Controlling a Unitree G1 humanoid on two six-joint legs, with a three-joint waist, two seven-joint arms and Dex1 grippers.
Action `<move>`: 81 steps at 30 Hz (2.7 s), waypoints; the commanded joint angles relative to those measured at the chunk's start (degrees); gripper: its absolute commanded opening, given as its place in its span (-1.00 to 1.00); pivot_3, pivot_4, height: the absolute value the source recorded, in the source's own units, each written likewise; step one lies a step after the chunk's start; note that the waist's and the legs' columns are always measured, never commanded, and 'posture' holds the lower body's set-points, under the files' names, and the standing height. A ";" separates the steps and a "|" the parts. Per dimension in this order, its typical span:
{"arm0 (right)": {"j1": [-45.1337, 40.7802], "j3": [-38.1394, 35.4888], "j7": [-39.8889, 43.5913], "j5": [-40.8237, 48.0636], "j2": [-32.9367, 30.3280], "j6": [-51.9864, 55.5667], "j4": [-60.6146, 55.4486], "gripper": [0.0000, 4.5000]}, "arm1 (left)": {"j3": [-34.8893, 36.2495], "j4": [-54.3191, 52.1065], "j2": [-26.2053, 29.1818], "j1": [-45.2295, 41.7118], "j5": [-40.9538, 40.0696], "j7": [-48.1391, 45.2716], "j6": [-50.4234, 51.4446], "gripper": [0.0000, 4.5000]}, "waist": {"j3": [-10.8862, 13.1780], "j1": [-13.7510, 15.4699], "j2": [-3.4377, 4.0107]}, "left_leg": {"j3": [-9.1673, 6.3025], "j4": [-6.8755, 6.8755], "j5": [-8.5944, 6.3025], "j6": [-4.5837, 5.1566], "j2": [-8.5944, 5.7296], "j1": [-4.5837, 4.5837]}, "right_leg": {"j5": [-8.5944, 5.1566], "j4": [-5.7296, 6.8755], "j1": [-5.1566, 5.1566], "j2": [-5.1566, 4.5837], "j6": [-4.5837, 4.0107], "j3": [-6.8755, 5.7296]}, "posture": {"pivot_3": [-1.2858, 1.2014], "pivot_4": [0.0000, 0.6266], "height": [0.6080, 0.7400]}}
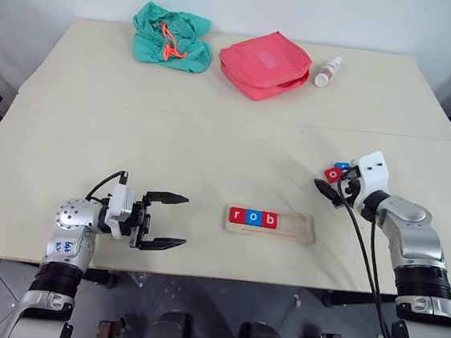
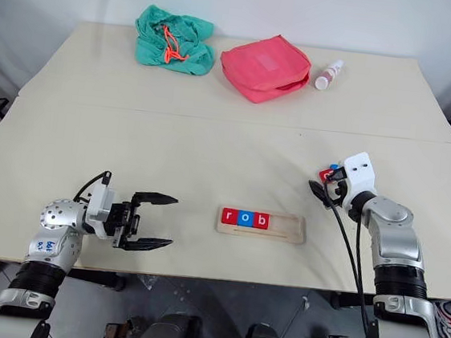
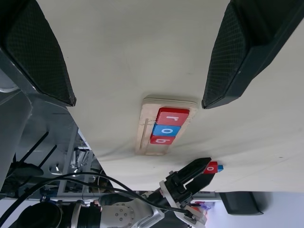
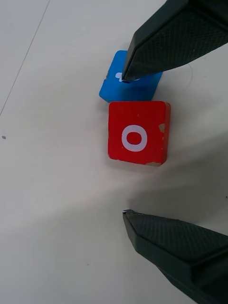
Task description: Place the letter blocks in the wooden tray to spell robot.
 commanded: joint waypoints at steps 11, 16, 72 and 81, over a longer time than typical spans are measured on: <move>2.31 2.14 -1.04 -1.43 0.75 3.25 -1.52 0.58 | 0.29 -1.40 0.04 -0.48 0.07 0.44 -0.46 1.00 | -0.04 0.06 -0.07 | 0.00 0.00 0.00 0.00 0.00 0.04 | 0.00 -0.01 0.05 0.00 0.00 0.01 | 0.03 -0.52 1.00; 2.38 2.24 -1.35 -1.58 1.25 4.88 -1.98 0.58 | 0.27 -1.36 -0.01 -0.63 0.12 0.64 -0.44 1.00 | -0.05 0.06 -0.08 | 0.00 0.00 0.00 0.00 0.00 0.05 | 0.00 -0.01 0.06 0.00 0.00 0.01 | 0.03 -0.52 1.00; 38.44 -16.06 -15.52 14.47 8.86 34.32 -63.27 0.99 | -0.88 2.72 -0.38 -4.79 -0.38 -3.92 0.44 1.00 | -0.13 0.42 -0.22 | 0.00 -0.12 0.00 -0.01 -0.08 0.00 | 0.00 -0.02 -0.06 0.01 0.00 0.19 | 0.03 -0.52 1.00; 35.79 -13.08 12.05 16.10 -17.19 21.77 -51.07 0.99 | -0.52 0.44 -0.12 -2.53 -0.72 -3.55 0.75 1.00 | -0.14 0.47 -0.24 | 0.11 -0.11 0.00 0.04 -0.02 0.04 | 0.00 -0.15 0.04 0.02 0.00 0.18 | 0.03 -0.52 1.00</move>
